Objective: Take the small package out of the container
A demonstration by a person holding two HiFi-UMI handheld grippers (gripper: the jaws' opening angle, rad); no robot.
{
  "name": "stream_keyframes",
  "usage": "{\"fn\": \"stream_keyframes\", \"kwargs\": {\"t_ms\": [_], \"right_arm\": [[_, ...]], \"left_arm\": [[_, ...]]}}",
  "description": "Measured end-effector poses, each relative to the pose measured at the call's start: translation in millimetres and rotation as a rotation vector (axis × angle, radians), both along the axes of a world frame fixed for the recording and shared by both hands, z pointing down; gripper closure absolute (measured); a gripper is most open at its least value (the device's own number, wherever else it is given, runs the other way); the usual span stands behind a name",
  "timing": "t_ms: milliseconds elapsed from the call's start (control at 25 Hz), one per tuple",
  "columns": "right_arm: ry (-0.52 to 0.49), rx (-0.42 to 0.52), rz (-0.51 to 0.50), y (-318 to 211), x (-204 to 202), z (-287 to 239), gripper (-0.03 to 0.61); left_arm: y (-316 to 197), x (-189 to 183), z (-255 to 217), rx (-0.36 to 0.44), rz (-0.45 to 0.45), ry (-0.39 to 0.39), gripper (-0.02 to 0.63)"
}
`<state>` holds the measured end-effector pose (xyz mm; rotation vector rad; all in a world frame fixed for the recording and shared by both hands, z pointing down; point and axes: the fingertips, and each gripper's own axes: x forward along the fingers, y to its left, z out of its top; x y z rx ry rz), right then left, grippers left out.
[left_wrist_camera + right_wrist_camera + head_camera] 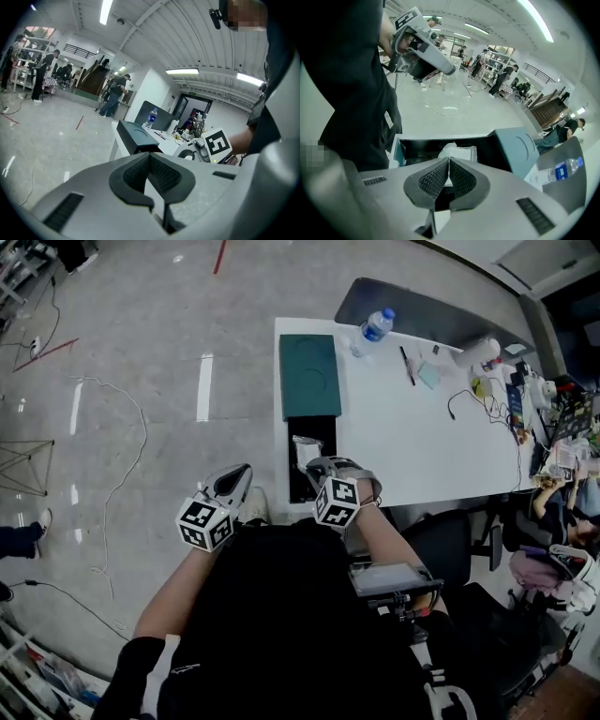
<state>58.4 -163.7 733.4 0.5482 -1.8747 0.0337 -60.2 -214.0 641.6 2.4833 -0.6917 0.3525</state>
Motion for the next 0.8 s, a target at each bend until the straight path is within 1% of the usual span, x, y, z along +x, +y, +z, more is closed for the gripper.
{"fn": "stream_keyframes", "kwargs": {"t_ms": [600,800], "right_arm": [[-0.061,0.092,0.095,9.5,17.8,-25.5,0.552],[-0.093,0.141,0.122,12.0,22.6,-38.5,0.552]], "left_arm": [[11.0,32.9,-5.0,0.019,0.099,-0.008,0.606],[15.2,38.9,-8.3,0.029,0.119,-0.006,0.606]]}}
